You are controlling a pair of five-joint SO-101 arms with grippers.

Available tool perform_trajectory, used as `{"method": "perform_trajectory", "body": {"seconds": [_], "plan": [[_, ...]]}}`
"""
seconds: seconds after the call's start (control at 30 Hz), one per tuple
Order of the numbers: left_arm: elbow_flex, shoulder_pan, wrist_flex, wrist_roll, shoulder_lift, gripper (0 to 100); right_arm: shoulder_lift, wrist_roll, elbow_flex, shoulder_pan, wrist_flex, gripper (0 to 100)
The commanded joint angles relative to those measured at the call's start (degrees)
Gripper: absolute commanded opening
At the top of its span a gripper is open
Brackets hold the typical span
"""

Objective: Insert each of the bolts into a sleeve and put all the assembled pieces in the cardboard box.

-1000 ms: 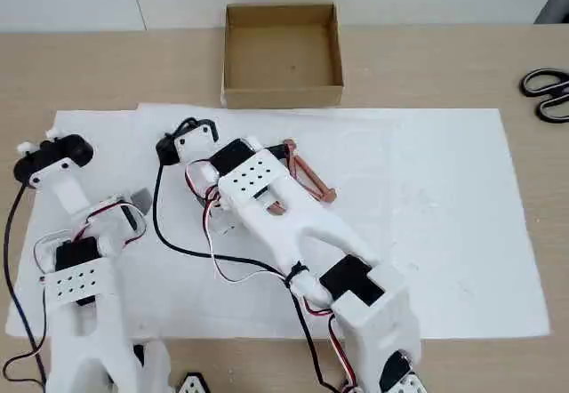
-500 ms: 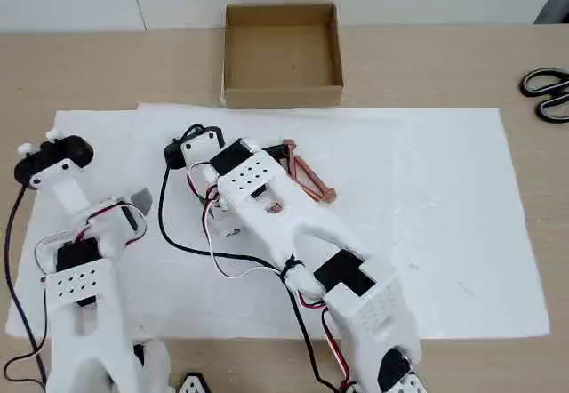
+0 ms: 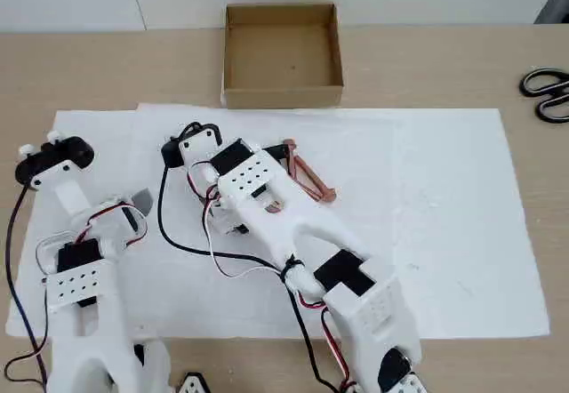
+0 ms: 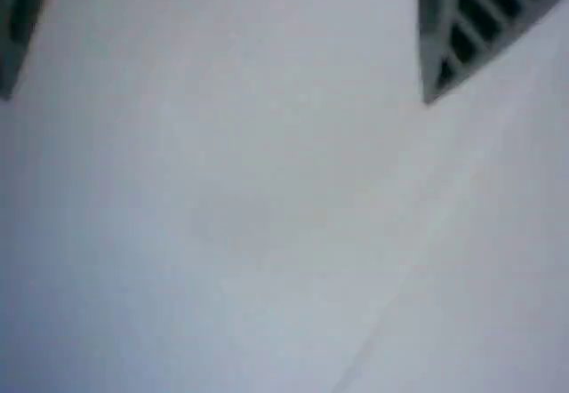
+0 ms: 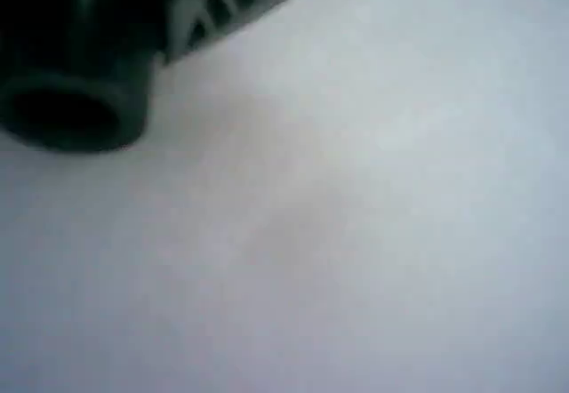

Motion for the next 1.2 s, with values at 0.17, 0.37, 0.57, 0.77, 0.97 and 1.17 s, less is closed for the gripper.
{"method": "perform_trajectory", "body": {"seconds": [0.17, 0.37, 0.57, 0.77, 0.97, 1.17], "plan": [[-0.2, -0.1, -1.3, 0.2, -1.8, 28, 3.0, 0.6, -1.7, 0.2, -0.6, 3.9], [-0.1, -0.1, -1.3, 0.2, -1.8, 28, 3.4, 0.4, -1.8, 0.7, -0.3, 6.5], [-0.1, -0.1, -1.3, 0.2, -1.8, 28, 3.0, 0.4, -1.8, 0.7, 0.0, 11.9], [-0.1, -0.1, -1.3, 0.2, -1.8, 28, 3.5, 0.5, -1.8, 0.7, 0.0, 12.1], [-0.1, -0.1, -1.4, 0.2, -1.8, 28, 3.6, 0.5, -1.8, 0.7, 0.0, 12.2], [-0.1, -0.1, -1.4, 0.2, -1.8, 28, 6.3, 0.5, -1.7, 0.7, 0.0, 11.7]]}}
